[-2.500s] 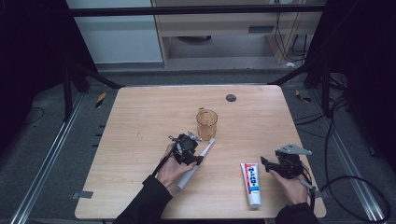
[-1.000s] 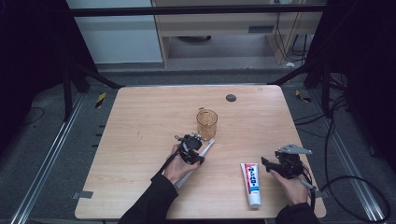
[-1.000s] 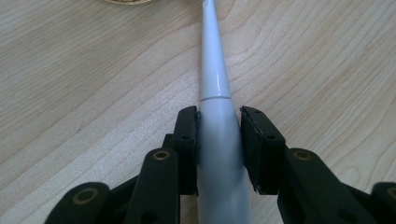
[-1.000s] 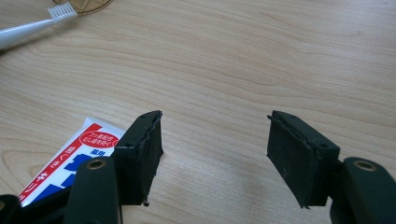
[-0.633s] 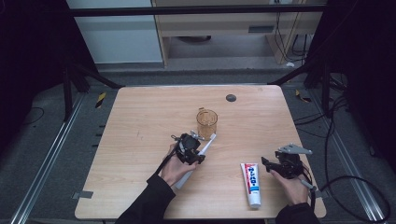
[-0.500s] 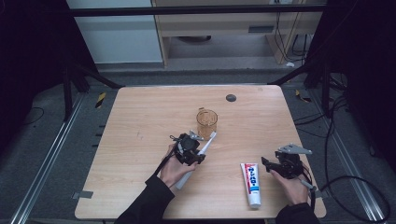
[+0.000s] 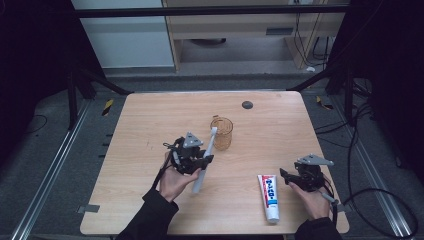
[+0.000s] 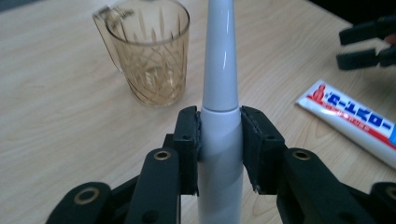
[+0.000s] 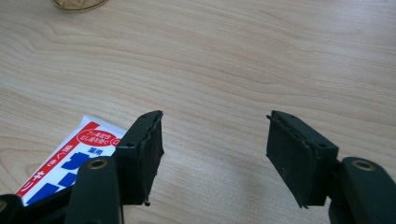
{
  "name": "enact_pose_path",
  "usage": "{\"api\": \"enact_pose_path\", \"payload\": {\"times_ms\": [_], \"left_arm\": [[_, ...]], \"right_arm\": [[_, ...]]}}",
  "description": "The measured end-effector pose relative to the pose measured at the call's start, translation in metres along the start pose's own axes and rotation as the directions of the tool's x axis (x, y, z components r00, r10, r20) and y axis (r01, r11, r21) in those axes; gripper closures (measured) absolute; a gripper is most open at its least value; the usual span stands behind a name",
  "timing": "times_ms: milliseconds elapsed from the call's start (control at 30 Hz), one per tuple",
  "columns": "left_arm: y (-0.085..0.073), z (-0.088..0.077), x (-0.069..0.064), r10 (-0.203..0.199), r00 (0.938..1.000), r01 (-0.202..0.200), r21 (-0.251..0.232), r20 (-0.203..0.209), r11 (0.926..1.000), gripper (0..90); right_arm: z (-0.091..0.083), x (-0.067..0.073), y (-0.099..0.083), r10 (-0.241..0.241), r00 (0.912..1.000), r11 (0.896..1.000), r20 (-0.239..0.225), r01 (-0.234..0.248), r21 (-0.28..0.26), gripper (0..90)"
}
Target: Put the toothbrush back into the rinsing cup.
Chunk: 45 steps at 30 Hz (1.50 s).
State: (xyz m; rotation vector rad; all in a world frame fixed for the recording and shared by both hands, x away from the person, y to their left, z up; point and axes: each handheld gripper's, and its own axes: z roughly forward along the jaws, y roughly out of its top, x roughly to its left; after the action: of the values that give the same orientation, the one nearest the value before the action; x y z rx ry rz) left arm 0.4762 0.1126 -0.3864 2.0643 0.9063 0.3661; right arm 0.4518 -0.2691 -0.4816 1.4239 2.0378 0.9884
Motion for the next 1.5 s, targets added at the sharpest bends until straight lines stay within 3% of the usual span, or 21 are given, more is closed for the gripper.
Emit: {"api": "enact_pose_path", "payload": {"times_ms": [100, 300, 633, 800, 1067, 1233, 1333, 1500], "left_arm": [[0.004, -0.013, 0.004, -0.012, 0.9998, 0.011, -0.054, -0.016, 0.9985, 67.8], [0.006, -0.029, 0.016, -0.041, 0.9981, 0.036, -0.110, -0.047, 0.9932, 67.8], [0.007, -0.039, 0.029, -0.080, 0.9911, 0.059, -0.188, -0.106, 0.9804, 67.7], [0.012, -0.043, 0.037, -0.101, 0.9847, 0.068, -0.221, -0.142, 0.9728, 67.7], [0.030, -0.042, 0.050, -0.145, 0.9754, 0.089, -0.305, -0.166, 0.9481, 67.7], [0.043, -0.036, 0.056, -0.168, 0.9693, 0.098, -0.345, -0.180, 0.9335, 67.7], [0.050, -0.032, 0.059, -0.174, 0.9650, 0.095, -0.358, -0.196, 0.9289, 67.7], [0.060, -0.024, 0.067, -0.200, 0.9571, 0.105, -0.395, -0.209, 0.9129, 67.7]], "right_arm": [[0.000, 0.000, 0.000, 0.000, 1.0000, 1.000, 0.003, 0.000, 0.001, 36.1], [0.000, 0.000, 0.000, -0.001, 1.0000, 1.000, 0.009, 0.001, 0.000, 36.0], [0.000, -0.002, -0.001, 0.001, 0.9996, 1.000, 0.028, -0.001, -0.005, 34.8], [0.000, -0.003, -0.002, -0.003, 0.9991, 1.000, 0.042, 0.004, -0.013, 33.2], [0.001, -0.004, -0.002, 0.000, 0.9983, 1.000, 0.058, 0.001, -0.025, 26.8], [0.001, -0.004, -0.003, 0.007, 0.9977, 1.000, 0.067, -0.005, -0.027, 24.2], [0.000, -0.005, -0.003, 0.008, 0.9973, 0.999, 0.073, -0.006, -0.034, 22.7], [0.000, -0.007, -0.003, 0.009, 0.9964, 0.999, 0.084, -0.006, -0.036, 22.2]]}}
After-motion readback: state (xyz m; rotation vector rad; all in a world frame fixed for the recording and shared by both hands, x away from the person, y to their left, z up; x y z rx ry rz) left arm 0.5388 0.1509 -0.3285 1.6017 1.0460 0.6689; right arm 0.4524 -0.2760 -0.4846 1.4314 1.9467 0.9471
